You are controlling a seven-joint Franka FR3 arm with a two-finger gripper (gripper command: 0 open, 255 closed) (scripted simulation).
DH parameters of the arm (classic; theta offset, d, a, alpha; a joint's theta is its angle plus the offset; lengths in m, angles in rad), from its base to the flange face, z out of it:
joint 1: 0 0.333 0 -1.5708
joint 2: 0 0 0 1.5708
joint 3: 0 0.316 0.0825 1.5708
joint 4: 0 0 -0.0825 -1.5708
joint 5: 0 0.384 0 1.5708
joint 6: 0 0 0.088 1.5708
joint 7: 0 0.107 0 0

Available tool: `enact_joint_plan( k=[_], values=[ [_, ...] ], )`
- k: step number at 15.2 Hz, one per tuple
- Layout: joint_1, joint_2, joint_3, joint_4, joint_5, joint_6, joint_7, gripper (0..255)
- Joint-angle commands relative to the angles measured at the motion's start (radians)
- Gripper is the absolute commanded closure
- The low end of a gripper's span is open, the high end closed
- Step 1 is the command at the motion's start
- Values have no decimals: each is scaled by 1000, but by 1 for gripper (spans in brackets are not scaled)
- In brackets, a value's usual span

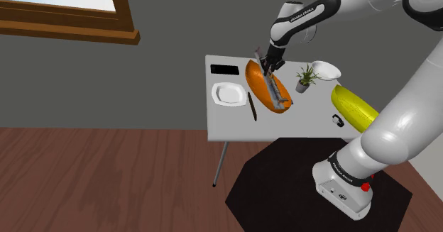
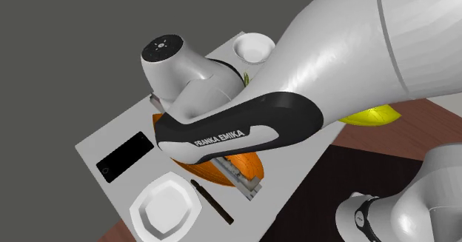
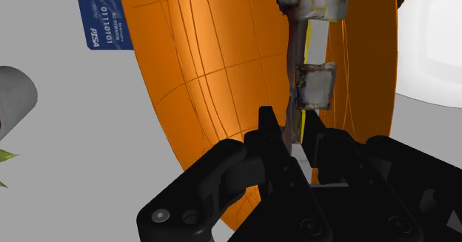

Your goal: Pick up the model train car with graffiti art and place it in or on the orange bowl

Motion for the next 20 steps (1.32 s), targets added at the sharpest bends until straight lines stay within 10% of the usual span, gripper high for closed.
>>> enact_joint_plan(
  k=[1, 6, 7, 20],
  values=[
    [-1, 4, 0, -1, 1, 5, -1, 255],
    [-1, 4, 0, -1, 1, 5, -1, 255],
    [-1, 4, 0, -1, 1, 5, -1, 0],
    [2, -76, -3, 39, -13, -114, 8, 0]
  ],
)
